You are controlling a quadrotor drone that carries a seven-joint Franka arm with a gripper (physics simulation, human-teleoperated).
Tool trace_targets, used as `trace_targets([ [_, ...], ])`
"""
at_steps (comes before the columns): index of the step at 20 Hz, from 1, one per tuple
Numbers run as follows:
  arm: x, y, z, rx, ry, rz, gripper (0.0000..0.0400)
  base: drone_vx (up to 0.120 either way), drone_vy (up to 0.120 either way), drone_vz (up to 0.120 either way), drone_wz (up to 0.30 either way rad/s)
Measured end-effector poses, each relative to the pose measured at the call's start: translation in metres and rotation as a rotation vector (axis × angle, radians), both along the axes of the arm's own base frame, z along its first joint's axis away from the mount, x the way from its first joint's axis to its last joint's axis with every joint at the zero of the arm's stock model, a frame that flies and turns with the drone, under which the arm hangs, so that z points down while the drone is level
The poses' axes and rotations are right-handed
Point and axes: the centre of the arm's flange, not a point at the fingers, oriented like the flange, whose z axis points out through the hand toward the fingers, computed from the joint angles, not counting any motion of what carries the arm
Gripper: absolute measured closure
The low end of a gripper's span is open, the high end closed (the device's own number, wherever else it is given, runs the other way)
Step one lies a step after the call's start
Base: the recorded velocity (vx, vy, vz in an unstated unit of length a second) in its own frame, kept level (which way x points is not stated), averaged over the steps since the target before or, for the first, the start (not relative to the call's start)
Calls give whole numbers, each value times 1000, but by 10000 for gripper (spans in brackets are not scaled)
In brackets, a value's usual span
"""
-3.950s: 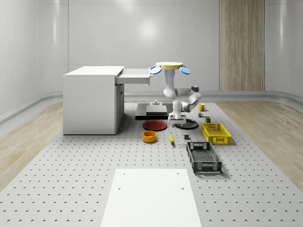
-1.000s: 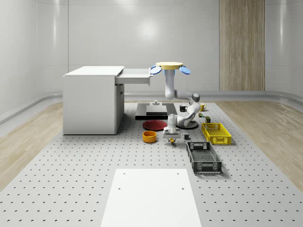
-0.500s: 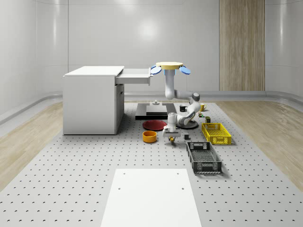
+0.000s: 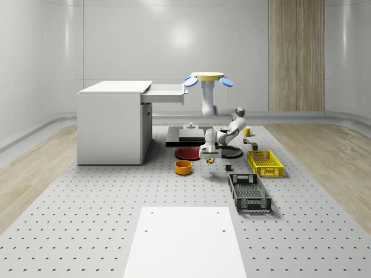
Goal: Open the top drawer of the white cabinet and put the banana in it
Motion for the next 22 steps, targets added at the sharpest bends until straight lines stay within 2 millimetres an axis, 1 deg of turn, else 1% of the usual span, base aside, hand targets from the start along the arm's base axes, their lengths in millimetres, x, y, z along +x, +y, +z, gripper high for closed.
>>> trace_targets([
  [2,0,0,-3,0,0,-1,208,0,0,120,0],
  [9,0,0,-7,0,0,-5,208,-120,0,120,0],
  [22,0,0,-8,0,0,-7,208,-120,0,120,0],
])
